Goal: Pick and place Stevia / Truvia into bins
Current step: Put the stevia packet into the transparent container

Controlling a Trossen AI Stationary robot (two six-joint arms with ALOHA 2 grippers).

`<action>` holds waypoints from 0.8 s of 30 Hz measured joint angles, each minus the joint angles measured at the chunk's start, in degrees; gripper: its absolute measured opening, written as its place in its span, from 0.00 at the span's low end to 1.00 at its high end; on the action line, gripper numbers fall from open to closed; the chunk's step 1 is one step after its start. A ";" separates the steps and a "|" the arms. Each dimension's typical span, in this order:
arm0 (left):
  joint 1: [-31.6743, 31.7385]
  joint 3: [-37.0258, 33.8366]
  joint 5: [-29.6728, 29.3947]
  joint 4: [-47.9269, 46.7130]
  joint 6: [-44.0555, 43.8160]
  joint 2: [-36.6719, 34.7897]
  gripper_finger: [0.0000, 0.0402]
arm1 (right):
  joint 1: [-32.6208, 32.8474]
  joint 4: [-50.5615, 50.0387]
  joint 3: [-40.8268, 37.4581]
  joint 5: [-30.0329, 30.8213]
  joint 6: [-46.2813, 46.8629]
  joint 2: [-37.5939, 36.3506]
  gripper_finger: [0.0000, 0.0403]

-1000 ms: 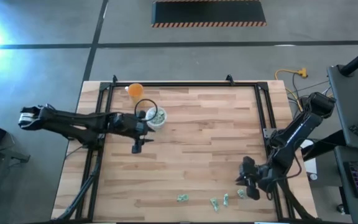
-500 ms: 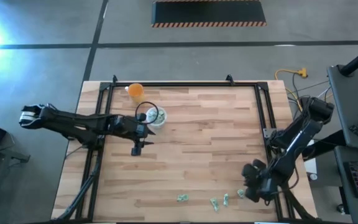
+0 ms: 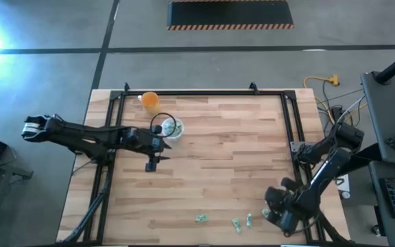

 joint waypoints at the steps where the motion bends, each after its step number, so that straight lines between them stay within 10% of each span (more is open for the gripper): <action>1: 0.00 0.00 0.00 0.03 0.00 0.25 0.45 | -0.02 -0.02 0.28 0.00 0.00 0.83 0.16; 24: 0.00 -0.04 0.02 0.03 0.09 2.92 0.45 | -0.04 -0.65 -0.26 -1.93 0.69 5.65 0.14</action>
